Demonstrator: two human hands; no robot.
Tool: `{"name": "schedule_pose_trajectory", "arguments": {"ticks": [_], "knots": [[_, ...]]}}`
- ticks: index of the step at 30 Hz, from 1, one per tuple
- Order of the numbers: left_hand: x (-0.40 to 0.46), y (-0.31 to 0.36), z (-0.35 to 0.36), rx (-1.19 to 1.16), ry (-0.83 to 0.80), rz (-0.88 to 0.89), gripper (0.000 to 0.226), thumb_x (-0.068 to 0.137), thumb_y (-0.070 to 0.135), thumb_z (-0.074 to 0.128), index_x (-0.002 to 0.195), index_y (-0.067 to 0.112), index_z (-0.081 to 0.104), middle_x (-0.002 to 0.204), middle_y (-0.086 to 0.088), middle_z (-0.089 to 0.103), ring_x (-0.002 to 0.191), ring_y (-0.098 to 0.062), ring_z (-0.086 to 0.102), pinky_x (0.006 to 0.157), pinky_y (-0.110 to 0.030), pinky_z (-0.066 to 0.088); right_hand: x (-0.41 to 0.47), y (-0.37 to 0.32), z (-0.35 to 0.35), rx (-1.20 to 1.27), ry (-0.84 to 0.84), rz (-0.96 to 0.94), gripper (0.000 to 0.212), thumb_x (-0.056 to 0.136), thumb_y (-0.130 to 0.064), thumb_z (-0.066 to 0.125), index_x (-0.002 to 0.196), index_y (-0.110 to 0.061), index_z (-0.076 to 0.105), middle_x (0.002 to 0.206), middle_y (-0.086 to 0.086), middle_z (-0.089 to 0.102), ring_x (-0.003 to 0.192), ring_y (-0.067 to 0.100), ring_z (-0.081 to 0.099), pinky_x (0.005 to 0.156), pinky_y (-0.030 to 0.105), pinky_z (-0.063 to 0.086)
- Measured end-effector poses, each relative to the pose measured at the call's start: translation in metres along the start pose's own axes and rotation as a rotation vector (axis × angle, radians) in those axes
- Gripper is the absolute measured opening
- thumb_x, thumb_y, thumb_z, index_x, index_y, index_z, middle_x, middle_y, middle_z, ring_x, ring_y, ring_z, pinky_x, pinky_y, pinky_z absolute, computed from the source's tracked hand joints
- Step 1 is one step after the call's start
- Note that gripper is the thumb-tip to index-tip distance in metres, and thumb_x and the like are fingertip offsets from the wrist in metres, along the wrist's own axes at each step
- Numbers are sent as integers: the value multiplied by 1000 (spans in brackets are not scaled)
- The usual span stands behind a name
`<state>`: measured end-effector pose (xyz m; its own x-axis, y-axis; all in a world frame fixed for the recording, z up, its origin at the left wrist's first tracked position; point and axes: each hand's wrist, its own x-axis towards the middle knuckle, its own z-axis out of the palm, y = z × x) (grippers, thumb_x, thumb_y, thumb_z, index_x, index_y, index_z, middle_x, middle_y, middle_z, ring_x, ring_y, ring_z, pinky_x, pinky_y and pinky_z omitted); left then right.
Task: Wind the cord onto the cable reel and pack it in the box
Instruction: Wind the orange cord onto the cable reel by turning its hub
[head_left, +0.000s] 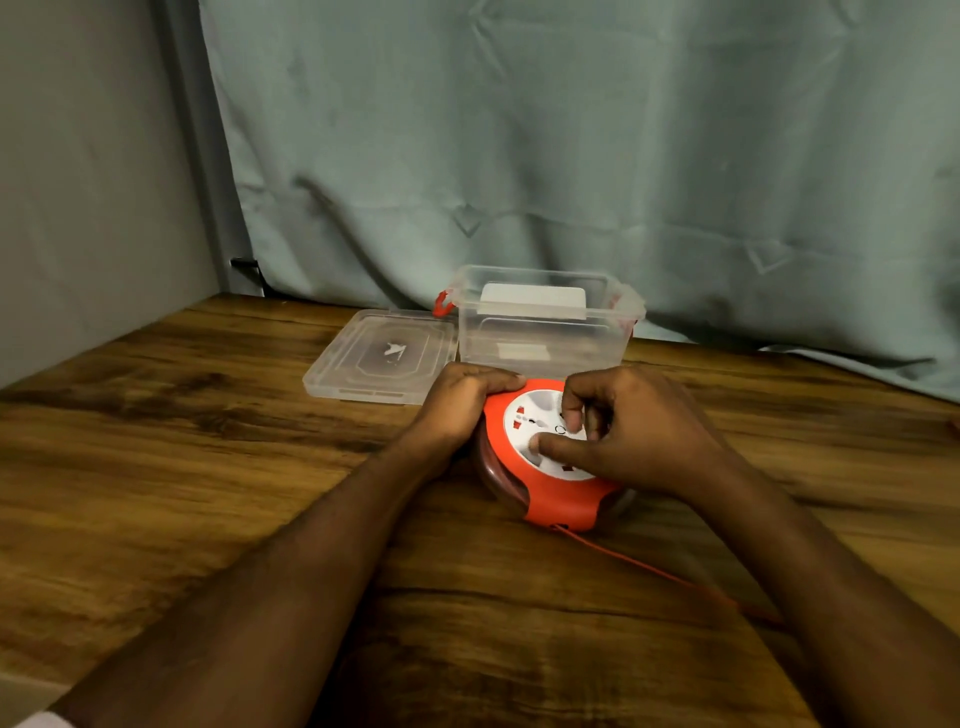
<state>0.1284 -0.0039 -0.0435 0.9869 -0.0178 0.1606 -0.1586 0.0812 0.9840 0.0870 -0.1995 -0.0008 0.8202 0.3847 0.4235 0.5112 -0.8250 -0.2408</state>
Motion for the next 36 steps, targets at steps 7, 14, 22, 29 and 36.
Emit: {"name": "schedule_pose_trajectory", "arguments": {"ticks": [7, 14, 22, 29, 36], "knots": [[1, -2, -2, 48, -9, -8, 15, 87, 12, 68, 88, 4, 80, 88, -16, 79, 81, -31, 75, 77, -37, 58, 1, 12, -18, 179, -122, -80, 44, 64, -35, 70, 106, -46, 64, 98, -22, 72, 83, 13, 71, 67, 41, 62], [3, -2, -2, 74, 5, 31, 14, 87, 8, 68, 86, 13, 81, 87, -7, 80, 83, -24, 77, 75, -30, 57, 2, 22, -23, 235, -220, -144, 92, 70, -8, 84, 141, -52, 46, 109, -19, 73, 62, 8, 60, 57, 39, 52], [-1, 1, -2, 95, -30, 50, 13, 88, 9, 67, 88, 10, 80, 87, -7, 80, 81, -23, 76, 72, -28, 57, 4, 18, -17, 229, -330, -137, 114, 73, -1, 79, 146, -69, 23, 122, -29, 67, 88, 19, 67, 73, 50, 61], [-2, 2, -1, 123, -56, 35, 13, 88, 12, 69, 83, 7, 80, 82, -10, 79, 73, -22, 75, 68, -28, 55, -1, 14, -21, 271, -275, -99, 115, 65, -11, 87, 144, -65, 23, 113, -18, 71, 85, 24, 72, 72, 49, 63], [-2, 1, -2, 55, -28, 9, 15, 87, 13, 69, 88, 3, 79, 86, -16, 79, 77, -30, 75, 77, -38, 59, -2, 10, -19, 201, -197, -73, 87, 60, -32, 91, 126, -52, 38, 105, -21, 70, 97, 9, 68, 77, 43, 63]]}}
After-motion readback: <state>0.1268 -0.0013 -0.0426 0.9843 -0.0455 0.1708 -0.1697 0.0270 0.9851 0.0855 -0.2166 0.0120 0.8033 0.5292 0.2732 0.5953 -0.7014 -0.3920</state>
